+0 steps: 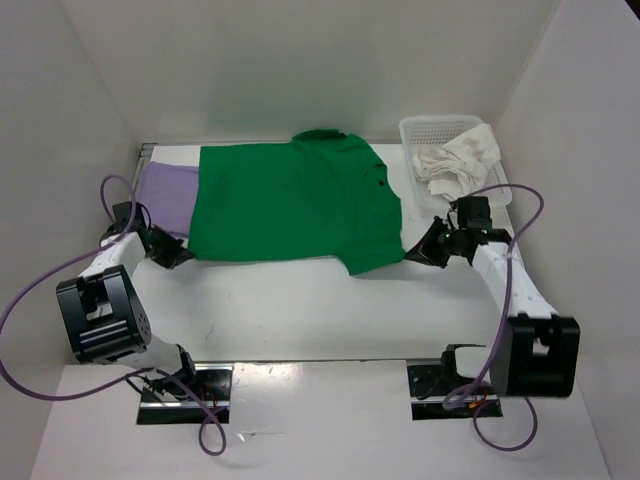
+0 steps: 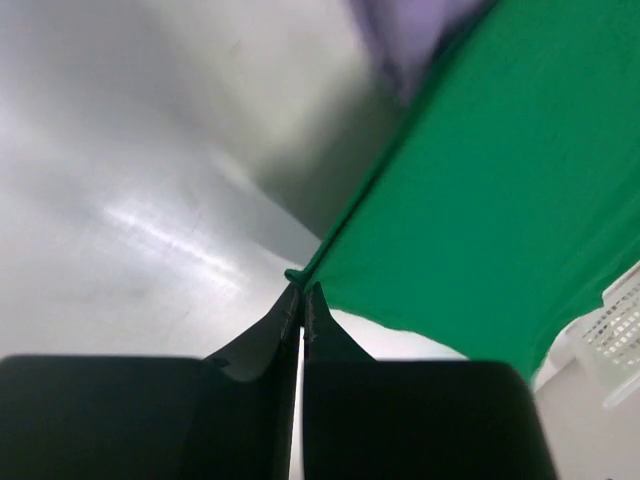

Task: Fold and stack the t-shirts
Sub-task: Flatten out the tshirt, then grap the side of the flattened tshirt closest away from the robot with both arms, then fold the flattened tshirt in 1/3 of the way

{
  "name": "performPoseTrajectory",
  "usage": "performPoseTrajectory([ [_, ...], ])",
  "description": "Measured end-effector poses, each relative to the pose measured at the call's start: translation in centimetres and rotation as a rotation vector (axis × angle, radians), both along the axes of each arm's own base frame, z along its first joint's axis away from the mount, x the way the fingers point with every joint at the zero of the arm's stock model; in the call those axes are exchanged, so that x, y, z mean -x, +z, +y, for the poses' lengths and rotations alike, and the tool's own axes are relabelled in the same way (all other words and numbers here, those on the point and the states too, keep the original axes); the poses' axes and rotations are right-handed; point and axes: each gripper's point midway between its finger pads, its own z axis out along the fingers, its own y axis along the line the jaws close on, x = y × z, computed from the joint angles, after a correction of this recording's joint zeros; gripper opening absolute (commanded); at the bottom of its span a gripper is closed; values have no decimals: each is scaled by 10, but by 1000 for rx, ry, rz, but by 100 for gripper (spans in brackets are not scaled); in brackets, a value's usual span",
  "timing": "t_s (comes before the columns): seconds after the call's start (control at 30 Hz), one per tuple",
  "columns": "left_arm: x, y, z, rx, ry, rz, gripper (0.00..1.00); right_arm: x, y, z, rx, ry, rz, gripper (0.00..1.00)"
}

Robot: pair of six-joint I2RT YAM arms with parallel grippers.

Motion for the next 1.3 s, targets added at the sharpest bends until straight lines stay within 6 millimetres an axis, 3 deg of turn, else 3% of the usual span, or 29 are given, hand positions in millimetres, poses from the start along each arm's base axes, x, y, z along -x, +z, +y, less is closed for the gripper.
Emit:
performPoseTrajectory([
  [0.07,16,-4,-2,16,-13,27,0,10,18,3,-14,8,-63,0],
  [0.13,26,5,-5,17,-31,19,0,26,31,9,-33,19,-93,0],
  [0.27,34,36,-14,5,-74,-60,0,56,33,22,-67,47,-38,0],
  [0.4,26,55,-16,18,-92,-95,0,49,35,23,-65,39,-4,0],
  [0.57,-10,57,-8,61,-66,-109,0,-31,54,24,-61,30,-64,0],
  [0.7,-47,55,-2,77,-42,-123,0,-100,47,24,-38,23,-89,0],
  [0.8,-68,52,1,81,-26,-135,0,-139,37,20,-7,9,-95,0],
  [1.1,-110,23,16,73,30,-100,1,-231,36,11,63,-12,-178,0],
  [1.23,-119,3,21,64,44,-70,12,-260,32,14,82,-7,-202,0],
  [1.27,-119,0,21,64,47,-64,17,-268,31,16,86,-4,-211,0],
  [1.3,-119,-3,21,67,52,-57,29,-275,28,19,91,0,-218,0],
])
